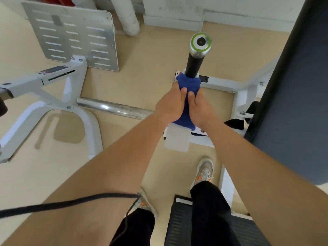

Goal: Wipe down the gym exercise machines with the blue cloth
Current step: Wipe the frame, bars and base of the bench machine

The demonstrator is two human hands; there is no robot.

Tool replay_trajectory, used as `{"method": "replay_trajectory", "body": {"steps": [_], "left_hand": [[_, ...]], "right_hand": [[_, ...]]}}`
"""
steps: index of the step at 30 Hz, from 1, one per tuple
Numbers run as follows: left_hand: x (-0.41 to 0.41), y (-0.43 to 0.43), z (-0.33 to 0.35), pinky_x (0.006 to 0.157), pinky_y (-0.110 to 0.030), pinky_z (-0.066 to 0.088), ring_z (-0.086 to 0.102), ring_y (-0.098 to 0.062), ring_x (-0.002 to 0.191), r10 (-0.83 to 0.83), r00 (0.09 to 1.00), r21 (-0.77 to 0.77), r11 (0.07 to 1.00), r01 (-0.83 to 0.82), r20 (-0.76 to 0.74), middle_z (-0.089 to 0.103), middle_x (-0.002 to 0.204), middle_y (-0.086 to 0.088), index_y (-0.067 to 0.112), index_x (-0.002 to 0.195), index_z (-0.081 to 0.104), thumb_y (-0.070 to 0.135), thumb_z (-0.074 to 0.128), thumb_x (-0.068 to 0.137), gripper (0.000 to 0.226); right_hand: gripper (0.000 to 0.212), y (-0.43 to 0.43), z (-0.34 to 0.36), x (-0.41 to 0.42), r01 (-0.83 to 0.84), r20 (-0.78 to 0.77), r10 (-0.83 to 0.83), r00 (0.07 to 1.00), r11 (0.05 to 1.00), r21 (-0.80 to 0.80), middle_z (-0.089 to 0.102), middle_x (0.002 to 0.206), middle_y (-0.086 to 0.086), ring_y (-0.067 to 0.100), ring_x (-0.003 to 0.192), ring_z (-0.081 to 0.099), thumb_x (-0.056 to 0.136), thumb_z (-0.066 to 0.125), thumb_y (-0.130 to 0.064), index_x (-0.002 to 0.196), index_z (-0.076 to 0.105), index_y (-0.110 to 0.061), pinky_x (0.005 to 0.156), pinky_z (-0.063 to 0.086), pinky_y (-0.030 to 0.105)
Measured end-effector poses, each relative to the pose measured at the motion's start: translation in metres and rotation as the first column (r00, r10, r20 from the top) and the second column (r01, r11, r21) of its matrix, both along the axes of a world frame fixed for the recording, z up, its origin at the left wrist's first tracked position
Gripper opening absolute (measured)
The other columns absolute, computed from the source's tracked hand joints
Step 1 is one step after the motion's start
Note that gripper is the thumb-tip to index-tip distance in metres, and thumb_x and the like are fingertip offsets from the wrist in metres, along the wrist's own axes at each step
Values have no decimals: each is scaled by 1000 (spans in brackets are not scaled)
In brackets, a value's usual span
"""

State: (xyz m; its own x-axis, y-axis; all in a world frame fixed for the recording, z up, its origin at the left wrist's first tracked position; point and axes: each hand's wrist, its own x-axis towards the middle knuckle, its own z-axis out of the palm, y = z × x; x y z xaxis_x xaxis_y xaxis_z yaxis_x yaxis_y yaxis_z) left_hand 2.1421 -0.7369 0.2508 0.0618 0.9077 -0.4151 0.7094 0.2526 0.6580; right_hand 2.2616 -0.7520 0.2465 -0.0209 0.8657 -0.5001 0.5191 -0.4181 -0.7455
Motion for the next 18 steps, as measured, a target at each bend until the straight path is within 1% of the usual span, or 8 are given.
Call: {"method": "replay_trajectory", "body": {"steps": [3,5,8,10,12,14,16,18], "left_hand": [[4,8,2,82,-41,46,60,-31,91,22,1000,-19,1000,-22,1,64,102,-10,9,132,40,36,27,107,39],[4,-8,3,81,-43,49,62,-31,89,50,999,-38,998,-50,6,64,98,-9,9,127,40,35,27,107,36],[2,-48,16,79,-43,50,62,-27,83,57,997,-114,992,-62,-50,62,92,-5,11,124,40,35,28,106,31],[-1,-73,24,73,-39,47,62,-27,81,13,989,-202,978,-43,-148,59,85,-2,10,126,38,34,29,106,33],[-5,-92,28,71,-37,44,63,-29,80,-46,971,-280,960,-22,-235,61,83,-5,7,135,34,34,29,106,40],[-7,-95,32,80,-39,47,64,-31,91,-65,952,-331,943,-39,-300,67,99,-14,6,133,39,35,30,106,40],[-4,-90,35,89,-40,47,63,-32,102,-59,937,-330,942,-62,-345,65,112,-17,6,129,44,35,32,106,39],[3,-81,35,86,-36,45,62,-30,101,14,943,-313,942,-124,-332,64,109,-12,8,125,46,34,34,106,35]], "right_hand": [[31,10,-2,5,-14,-48,14,999,1000,0,60,87,3,24,82,60,106,30,-39,113,44,-12,78,48,44],[25,-4,-2,5,-12,-59,11,998,1000,-23,59,86,-1,19,78,59,106,32,-38,112,42,-16,75,46,40],[32,-40,6,7,-82,-45,80,996,995,-60,60,97,-4,18,82,59,105,35,-37,131,39,-18,76,44,37],[40,-66,12,6,-126,-27,123,992,983,-137,62,108,2,21,87,60,105,36,-37,140,35,-17,75,43,35],[37,-84,15,4,-132,4,137,991,963,-236,65,112,10,27,92,62,104,40,-37,133,39,-14,76,43,34],[31,-82,21,3,-170,130,212,969,946,-277,66,110,12,31,97,63,104,42,-39,118,47,-12,78,44,36],[30,-69,27,5,-204,230,260,938,949,-240,66,107,11,31,99,62,103,45,-39,111,51,-11,80,44,36],[28,-52,30,7,-209,245,253,936,959,-192,66,106,11,30,99,63,103,45,-37,109,52,-10,80,45,37]]}}
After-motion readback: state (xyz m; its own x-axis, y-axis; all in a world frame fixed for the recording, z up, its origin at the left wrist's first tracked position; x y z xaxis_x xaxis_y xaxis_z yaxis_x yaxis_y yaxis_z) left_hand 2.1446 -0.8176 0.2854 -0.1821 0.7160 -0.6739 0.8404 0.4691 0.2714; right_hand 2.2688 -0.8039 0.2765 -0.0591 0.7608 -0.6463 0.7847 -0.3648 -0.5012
